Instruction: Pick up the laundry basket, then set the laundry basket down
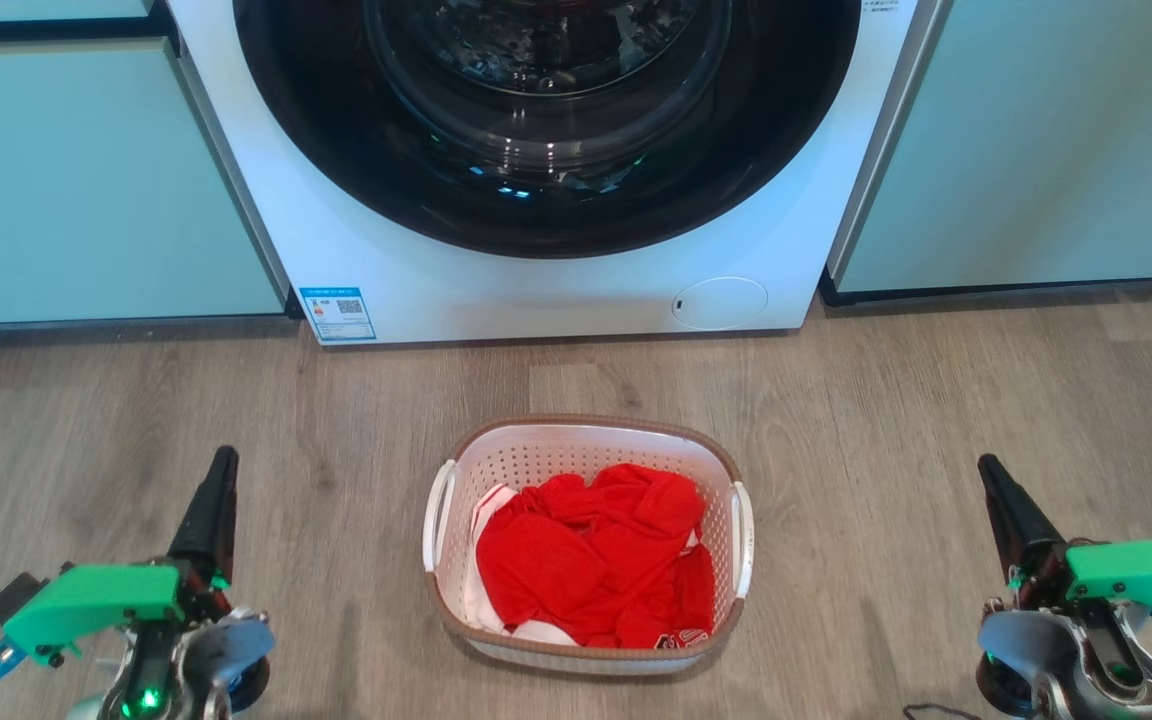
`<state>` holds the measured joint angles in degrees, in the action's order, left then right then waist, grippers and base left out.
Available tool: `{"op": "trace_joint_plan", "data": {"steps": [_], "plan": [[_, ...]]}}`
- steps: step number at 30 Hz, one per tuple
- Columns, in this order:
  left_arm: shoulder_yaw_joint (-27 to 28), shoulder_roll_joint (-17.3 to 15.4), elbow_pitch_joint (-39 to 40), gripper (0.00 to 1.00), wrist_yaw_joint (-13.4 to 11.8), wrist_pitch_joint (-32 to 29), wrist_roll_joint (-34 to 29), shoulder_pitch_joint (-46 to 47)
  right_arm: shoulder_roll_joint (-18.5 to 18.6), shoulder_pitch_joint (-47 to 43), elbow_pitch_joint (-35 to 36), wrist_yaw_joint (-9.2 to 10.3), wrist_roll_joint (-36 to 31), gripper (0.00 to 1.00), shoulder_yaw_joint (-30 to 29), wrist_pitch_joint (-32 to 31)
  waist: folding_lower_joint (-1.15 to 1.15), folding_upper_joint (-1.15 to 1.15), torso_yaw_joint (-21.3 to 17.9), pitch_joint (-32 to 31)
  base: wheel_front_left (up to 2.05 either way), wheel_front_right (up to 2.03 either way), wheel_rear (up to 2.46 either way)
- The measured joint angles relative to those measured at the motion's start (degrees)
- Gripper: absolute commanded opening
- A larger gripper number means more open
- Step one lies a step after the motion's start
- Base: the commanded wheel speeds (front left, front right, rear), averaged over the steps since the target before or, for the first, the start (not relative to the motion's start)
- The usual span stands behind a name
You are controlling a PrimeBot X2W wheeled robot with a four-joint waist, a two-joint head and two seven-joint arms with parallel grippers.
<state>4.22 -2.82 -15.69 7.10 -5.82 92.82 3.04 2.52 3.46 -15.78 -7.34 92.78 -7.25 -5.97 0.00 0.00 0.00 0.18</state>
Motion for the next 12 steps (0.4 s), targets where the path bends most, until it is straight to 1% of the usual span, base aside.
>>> {"op": "trace_joint_plan", "data": {"steps": [12], "plan": [[0.03, 0.04, 0.00, 0.00, 0.00, -0.18, 0.00, 0.00, -0.01, 0.00, 0.00, 0.00, -0.01, 0.00, -0.03, 0.00, 0.00, 0.00, 0.00, 0.00, 0.00, 0.00, 0.00]]}}
